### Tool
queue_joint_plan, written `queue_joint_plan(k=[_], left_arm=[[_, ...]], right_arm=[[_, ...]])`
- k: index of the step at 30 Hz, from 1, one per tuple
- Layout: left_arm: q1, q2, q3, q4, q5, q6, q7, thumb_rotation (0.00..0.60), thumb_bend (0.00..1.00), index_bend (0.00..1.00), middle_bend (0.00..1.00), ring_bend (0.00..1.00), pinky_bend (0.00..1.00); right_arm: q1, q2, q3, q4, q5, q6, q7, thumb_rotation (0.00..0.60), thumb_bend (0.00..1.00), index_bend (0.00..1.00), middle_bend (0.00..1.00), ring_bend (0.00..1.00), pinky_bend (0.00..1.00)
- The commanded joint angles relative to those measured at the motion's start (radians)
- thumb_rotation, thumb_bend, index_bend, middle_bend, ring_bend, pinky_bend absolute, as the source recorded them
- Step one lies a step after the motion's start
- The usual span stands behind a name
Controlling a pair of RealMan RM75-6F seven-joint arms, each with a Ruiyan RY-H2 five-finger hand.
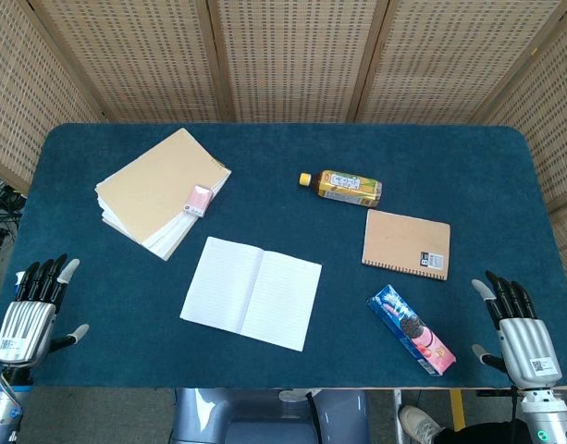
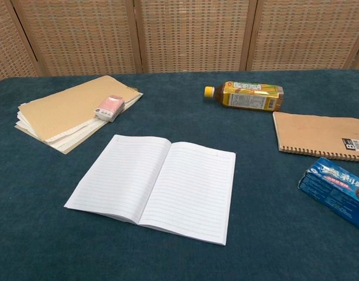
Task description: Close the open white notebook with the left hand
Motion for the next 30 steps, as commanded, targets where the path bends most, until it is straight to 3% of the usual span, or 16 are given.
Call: queue_joint_plan(k=[1, 30], left_arm=[[0.001, -0.002, -0.001, 0.001, 0.002, 0.002, 0.002, 0.6, 0.14, 0.0, 0.0, 0.0, 0.0], [-0.022, -0.023, 0.007, 0.019, 0.027, -0.038, 0.0, 0.6, 0.14, 0.0, 0.0, 0.0, 0.0]], right_arm=[[0.0, 0.001, 0.001, 0.001, 0.001, 0.001, 0.002, 0.6, 0.11, 0.0, 0.0, 0.0, 0.0], [-0.001, 0.011, 0.009, -0.002, 0.024, -0.006, 0.024, 0.6, 0.11, 0.0, 0.0, 0.0, 0.0]])
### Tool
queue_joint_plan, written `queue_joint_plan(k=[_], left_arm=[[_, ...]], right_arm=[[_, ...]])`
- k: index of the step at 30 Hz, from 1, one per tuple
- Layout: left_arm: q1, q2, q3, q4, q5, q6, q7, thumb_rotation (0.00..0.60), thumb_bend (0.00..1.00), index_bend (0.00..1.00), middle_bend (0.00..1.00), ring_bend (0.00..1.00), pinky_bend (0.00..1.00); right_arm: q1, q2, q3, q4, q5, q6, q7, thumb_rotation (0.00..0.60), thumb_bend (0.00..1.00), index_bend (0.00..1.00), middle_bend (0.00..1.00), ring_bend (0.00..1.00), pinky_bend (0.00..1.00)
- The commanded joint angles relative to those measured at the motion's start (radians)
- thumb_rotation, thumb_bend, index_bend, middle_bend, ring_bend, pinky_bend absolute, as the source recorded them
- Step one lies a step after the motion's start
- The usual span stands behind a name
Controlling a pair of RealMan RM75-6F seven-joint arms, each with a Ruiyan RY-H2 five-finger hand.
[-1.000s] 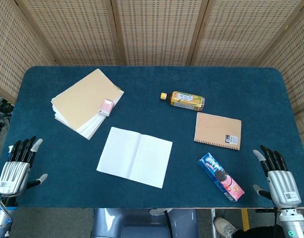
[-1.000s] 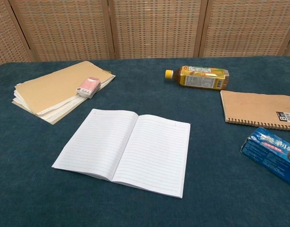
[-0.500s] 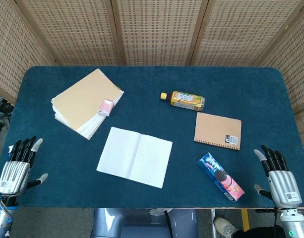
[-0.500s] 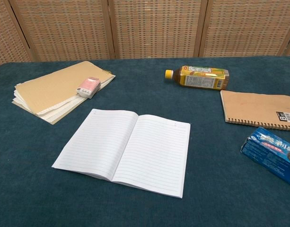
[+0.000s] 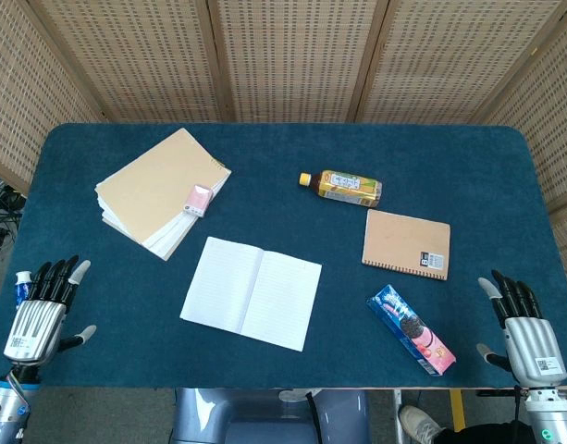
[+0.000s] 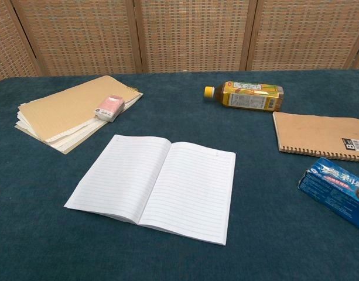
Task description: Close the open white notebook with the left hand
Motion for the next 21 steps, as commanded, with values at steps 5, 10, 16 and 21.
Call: queue_joint_plan(k=[5, 10, 16, 21], left_arm=[[-0.04, -0.014, 0.004, -0.01, 0.037, -0.044, 0.02, 0.6, 0.14, 0.0, 0.0, 0.0, 0.0], [-0.091, -0.047, -0.007, -0.019, 0.042, -0.115, 0.066, 0.6, 0.14, 0.0, 0.0, 0.0, 0.0], [-0.156, -0.12, -0.018, -0.02, 0.029, -0.218, 0.155, 0.6, 0.19, 0.0, 0.0, 0.0, 0.0], [-0.196, -0.191, -0.02, -0.016, 0.004, -0.29, 0.236, 0.6, 0.26, 0.0, 0.0, 0.0, 0.0]], right_arm=[[-0.002, 0.006, 0.003, -0.003, 0.002, 0.005, 0.013, 0.6, 0.11, 0.0, 0.0, 0.0, 0.0], [-0.001, 0.007, 0.005, -0.001, 0.008, 0.001, 0.019, 0.6, 0.11, 0.0, 0.0, 0.0, 0.0], [0.002, 0.009, 0.009, 0.002, 0.021, -0.008, 0.034, 0.6, 0.11, 0.0, 0.0, 0.0, 0.0], [0.002, 0.015, 0.013, 0.004, 0.026, -0.008, 0.057, 0.6, 0.11, 0.0, 0.0, 0.0, 0.0]])
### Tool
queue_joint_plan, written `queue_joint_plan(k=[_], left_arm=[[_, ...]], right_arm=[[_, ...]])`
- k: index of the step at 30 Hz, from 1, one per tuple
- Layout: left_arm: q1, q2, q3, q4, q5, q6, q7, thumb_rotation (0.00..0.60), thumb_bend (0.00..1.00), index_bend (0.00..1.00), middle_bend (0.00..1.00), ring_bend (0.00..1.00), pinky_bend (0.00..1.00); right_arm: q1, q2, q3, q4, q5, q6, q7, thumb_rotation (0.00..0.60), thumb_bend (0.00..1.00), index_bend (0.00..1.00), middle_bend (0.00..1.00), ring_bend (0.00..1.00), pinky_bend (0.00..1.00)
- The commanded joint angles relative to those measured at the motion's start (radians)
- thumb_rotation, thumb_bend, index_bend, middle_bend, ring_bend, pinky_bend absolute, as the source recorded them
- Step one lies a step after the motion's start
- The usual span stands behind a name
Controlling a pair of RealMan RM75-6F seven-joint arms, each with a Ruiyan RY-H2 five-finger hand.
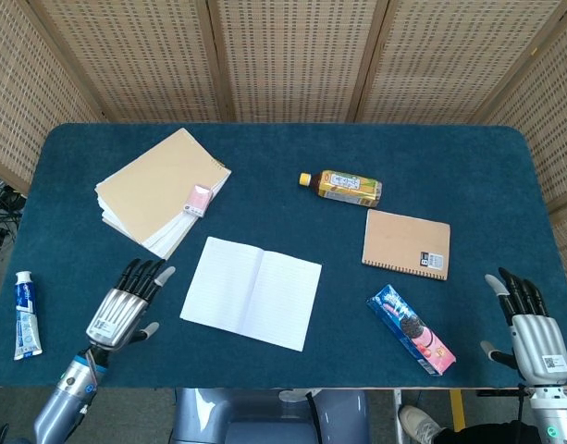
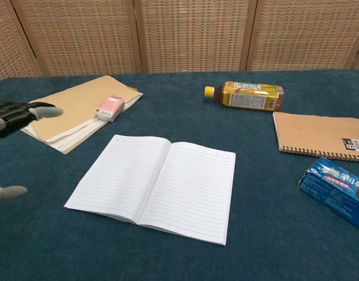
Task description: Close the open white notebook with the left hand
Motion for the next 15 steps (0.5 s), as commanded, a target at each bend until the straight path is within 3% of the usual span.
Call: queue_joint_plan(k=[1, 15], left_arm=[[-0.032, -0.057, -0.004, 0.004, -0.027, -0.051, 0.058, 0.6, 0.28, 0.0, 0.0, 0.0, 0.0], [-0.071, -0.163, -0.011, 0.066, -0.113, -0.117, 0.142, 0.6, 0.28, 0.0, 0.0, 0.0, 0.0]], right_arm=[[0.0, 0.005, 0.003, 0.001, 0.003, -0.001, 0.013, 0.6, 0.11, 0.0, 0.0, 0.0, 0.0], [0.0, 0.013, 0.003, 0.003, 0.0, 0.0, 0.044, 0.6, 0.11, 0.0, 0.0, 0.0, 0.0]])
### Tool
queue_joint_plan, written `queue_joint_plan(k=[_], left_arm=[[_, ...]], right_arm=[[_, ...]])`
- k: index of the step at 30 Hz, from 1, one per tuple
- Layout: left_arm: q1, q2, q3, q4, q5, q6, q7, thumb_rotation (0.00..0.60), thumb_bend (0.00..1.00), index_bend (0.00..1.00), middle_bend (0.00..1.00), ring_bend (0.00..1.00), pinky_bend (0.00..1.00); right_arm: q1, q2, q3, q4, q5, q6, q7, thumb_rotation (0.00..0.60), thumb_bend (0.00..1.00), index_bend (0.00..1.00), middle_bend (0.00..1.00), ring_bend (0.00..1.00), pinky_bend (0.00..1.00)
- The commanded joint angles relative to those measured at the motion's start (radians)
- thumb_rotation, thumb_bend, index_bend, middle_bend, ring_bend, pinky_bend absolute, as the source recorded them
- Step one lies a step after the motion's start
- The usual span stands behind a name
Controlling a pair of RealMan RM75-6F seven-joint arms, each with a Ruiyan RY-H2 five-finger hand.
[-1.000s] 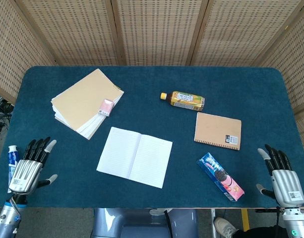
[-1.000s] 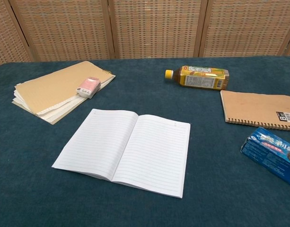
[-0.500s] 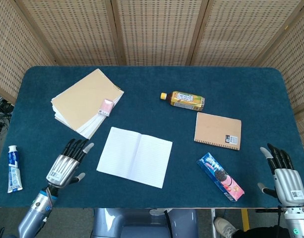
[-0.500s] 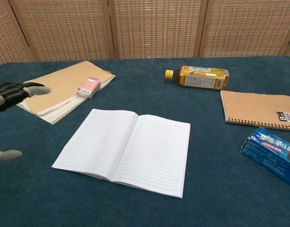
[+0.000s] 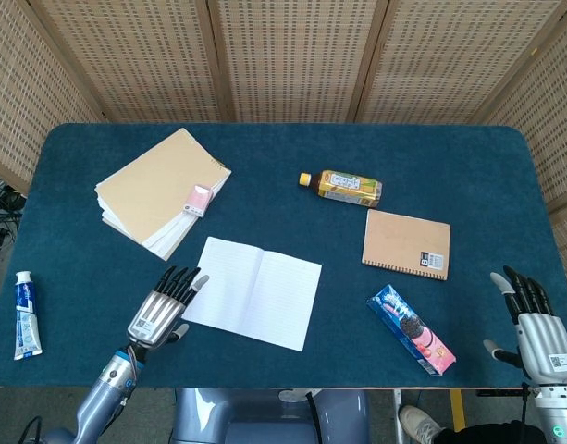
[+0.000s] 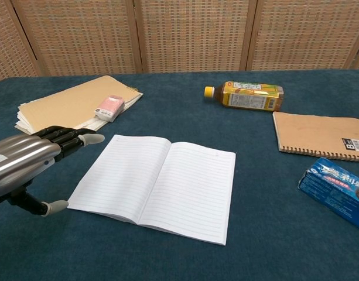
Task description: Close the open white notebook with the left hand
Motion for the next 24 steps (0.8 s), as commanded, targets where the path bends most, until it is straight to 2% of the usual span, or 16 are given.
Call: queue_joint_plan(k=[1, 24], left_arm=[[-0.009, -0.018, 0.002, 0.025, -0.016, -0.014, 0.009, 0.6, 0.28, 0.0, 0.0, 0.0, 0.0], [-0.048, -0.104, 0.006, 0.131, -0.085, -0.047, 0.033, 0.6, 0.28, 0.0, 0.0, 0.0, 0.0]], right_arm=[[0.0, -0.001, -0.001, 0.0, -0.001, -0.001, -0.002, 0.6, 0.11, 0.0, 0.0, 0.0, 0.0], [0.002, -0.006, -0.001, 0.002, 0.003, -0.007, -0.005, 0.6, 0.11, 0.0, 0.0, 0.0, 0.0]])
